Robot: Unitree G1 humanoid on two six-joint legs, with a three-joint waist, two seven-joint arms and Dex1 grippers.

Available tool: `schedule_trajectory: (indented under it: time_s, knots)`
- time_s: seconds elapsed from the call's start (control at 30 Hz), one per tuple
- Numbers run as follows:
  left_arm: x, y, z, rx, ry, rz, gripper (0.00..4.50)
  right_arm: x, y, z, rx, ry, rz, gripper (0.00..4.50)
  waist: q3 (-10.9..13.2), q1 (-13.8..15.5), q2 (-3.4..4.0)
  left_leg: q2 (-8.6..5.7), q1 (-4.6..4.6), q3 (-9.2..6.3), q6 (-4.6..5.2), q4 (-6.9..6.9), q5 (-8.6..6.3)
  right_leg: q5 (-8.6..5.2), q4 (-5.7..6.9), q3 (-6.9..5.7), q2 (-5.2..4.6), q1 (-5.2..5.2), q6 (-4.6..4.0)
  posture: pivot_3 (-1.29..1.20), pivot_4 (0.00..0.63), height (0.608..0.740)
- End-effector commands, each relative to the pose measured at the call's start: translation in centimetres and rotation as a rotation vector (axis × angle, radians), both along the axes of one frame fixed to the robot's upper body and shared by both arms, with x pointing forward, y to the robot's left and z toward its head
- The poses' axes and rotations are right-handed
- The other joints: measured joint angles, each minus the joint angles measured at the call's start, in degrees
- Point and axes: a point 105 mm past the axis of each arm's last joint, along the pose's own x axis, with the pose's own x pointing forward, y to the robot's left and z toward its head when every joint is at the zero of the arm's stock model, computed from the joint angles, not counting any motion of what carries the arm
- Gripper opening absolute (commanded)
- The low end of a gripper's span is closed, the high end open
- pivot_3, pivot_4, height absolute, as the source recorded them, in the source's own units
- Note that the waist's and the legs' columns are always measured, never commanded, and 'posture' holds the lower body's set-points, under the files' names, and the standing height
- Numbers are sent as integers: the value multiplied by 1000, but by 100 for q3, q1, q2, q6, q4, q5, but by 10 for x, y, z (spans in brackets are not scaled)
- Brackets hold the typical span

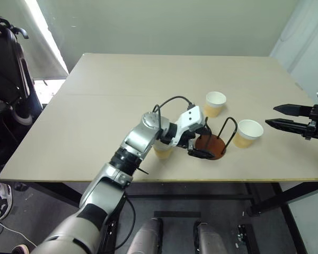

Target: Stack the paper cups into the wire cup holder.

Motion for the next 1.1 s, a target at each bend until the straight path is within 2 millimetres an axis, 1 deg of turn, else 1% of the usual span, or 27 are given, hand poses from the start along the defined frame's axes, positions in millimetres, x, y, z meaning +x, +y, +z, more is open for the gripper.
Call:
schedule_trajectory:
  time_s: [0.03, 0.13, 0.3, 0.43, 0.57, 0.73, 0.87, 1.03, 1.1]
  knots:
    - [-5, -2, 13, -1, -50, -37, 4482, -4, 3, 11, -13, -30, 22, 2791, 0, 0, 0, 0, 0, 0, 0, 0, 0, 0, 0, 0, 0, 0, 0, 0, 150, 740]
    - [-2, 2, 14, 18, -73, -32, 4482, -5, 3, 12, -13, -28, 26, 2791, 0, -1, 0, 0, 0, 0, -1, 0, -1, 0, 0, 0, 0, 0, 0, 0, 150, 740]
    - [10, 13, 16, 79, -162, 0, 4482, -3, 5, 13, -12, -36, 28, 2791, 0, -2, 0, 0, 0, -2, -2, 0, -2, 0, -1, 0, 0, -1, 0, 0, 150, 740]
    - [21, 23, 23, 101, -223, 34, 4482, -1, 6, 13, -13, -43, 28, 2791, 0, -3, 0, 0, 0, -2, -2, 0, -3, 0, -2, 2, 1, -1, 0, 0, 150, 740]
    - [28, 30, 32, 96, -248, 56, 4482, 1, 8, 14, -15, -46, 27, 2791, 0, -3, 0, 0, -2, -3, -1, -1, -7, -1, -3, 2, 0, -2, -1, 0, 150, 740]
    - [32, 40, 35, 106, -260, 70, 4482, -2, 14, 16, 1, -28, 58, 2791, 0, -4, 0, 0, -4, -3, -1, 0, -19, -5, -4, 2, 1, -5, 0, 0, 150, 740]
    - [37, 48, 40, 105, -271, 93, 4482, 0, 20, 18, -11, -34, 85, 2791, 0, -7, 1, 0, -6, -2, -1, 0, -30, -14, -4, 1, 1, -8, 4, 0, 150, 740]
    - [42, 58, 50, 83, -280, 128, 4482, 7, 29, 26, -27, -50, 126, 2791, -1, -8, 1, -1, -13, -2, 3, 0, -39, -21, -5, 1, 2, -13, 7, 0, 150, 740]
    - [45, 63, 54, 71, -282, 148, 4500, 11, 30, 29, -31, -54, 126, 3150, -1, -10, 1, -1, -16, -2, 4, 0, -41, -23, -5, -1, 2, -16, 7, 0, 150, 740]
